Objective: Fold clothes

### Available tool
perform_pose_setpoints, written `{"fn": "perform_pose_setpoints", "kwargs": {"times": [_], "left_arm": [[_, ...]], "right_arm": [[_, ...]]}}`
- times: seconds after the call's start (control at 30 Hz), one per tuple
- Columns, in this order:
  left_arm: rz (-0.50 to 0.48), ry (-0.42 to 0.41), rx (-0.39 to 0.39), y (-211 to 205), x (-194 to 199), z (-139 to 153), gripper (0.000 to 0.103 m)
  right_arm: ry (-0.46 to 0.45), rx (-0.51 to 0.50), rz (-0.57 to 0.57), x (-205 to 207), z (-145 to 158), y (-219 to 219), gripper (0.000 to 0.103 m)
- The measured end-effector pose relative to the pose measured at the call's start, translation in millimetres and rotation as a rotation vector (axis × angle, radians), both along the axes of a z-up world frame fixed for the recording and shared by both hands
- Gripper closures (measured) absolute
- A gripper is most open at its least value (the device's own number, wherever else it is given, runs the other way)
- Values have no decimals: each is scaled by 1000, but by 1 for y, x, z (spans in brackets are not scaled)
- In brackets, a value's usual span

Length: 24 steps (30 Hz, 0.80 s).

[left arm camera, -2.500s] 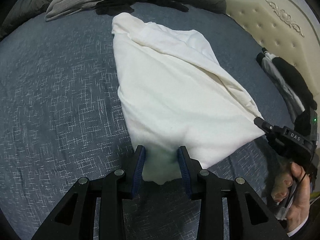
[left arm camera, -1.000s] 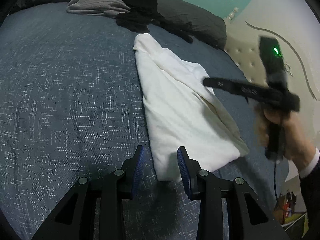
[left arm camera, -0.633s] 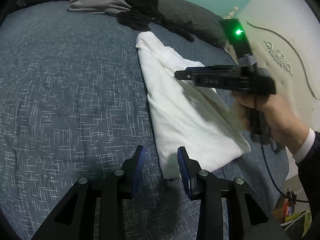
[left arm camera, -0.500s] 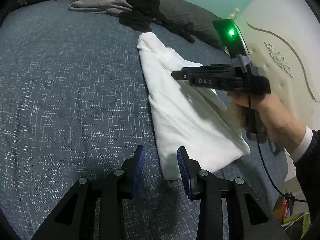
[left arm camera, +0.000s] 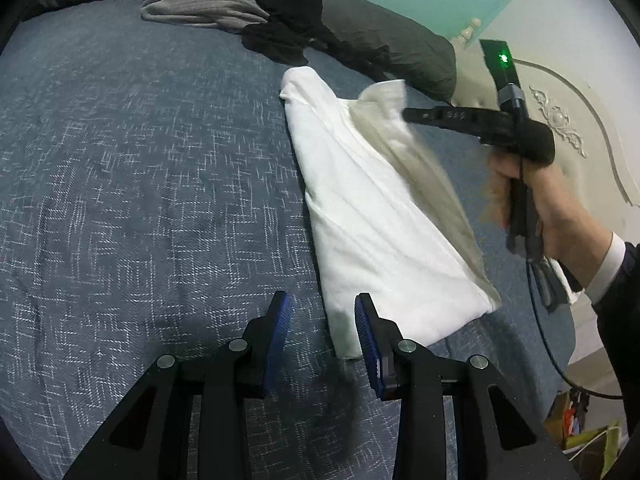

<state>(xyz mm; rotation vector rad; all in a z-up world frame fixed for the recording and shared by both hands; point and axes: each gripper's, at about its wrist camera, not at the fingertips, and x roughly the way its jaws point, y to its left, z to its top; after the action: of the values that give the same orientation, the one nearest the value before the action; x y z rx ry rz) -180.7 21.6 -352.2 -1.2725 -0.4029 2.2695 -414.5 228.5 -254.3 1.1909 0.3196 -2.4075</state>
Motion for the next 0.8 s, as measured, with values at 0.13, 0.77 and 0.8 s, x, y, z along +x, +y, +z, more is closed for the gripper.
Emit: {"fn": "perform_pose_setpoints", "kwargs": {"times": [0.13, 0.77, 0.8], "left_arm": [[1, -6, 1, -1, -2, -2, 66], [-7, -7, -13, 2, -5, -7, 66], [-7, -8, -14, 2, -5, -7, 66]], "right_arm": [[-41, -35, -134, -29, -5, 34, 102], [-167, -196, -268, -67, -36, 64, 71], [-164, -189, -266, -69, -38, 62, 71]]}}
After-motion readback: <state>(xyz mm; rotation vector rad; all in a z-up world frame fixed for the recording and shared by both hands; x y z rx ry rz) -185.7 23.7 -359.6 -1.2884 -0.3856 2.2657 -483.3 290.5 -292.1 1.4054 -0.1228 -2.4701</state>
